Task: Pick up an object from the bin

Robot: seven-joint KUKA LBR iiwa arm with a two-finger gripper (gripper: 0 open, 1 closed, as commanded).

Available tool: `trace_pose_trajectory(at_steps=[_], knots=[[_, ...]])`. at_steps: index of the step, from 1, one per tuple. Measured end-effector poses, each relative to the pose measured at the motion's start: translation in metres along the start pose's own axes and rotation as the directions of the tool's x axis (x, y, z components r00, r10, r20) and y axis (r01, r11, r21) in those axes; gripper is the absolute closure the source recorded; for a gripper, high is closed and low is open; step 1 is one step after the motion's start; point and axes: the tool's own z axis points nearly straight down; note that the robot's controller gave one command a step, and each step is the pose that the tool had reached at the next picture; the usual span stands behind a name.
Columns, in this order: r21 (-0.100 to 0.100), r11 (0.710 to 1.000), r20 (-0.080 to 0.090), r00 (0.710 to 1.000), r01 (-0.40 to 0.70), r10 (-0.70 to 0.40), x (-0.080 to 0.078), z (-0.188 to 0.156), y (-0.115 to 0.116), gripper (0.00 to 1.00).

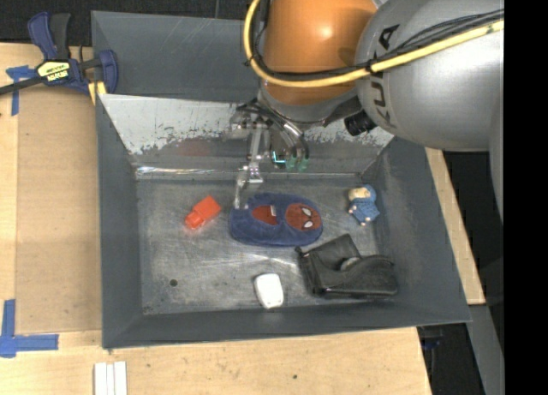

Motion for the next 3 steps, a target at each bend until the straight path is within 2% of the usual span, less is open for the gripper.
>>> trace_pose_trajectory(at_steps=[1, 2, 3], knots=[[0.000, 0.989, 0.013, 0.989, 0.150, -0.150, 0.045, 0.151, -0.095, 0.00], [0.000, 0.989, 0.026, 0.988, 0.150, -0.150, 0.041, 0.144, -0.092, 1.00], [0.003, 0.988, 0.016, 0.988, 0.154, -0.154, 0.055, 0.001, -0.120, 1.00]])
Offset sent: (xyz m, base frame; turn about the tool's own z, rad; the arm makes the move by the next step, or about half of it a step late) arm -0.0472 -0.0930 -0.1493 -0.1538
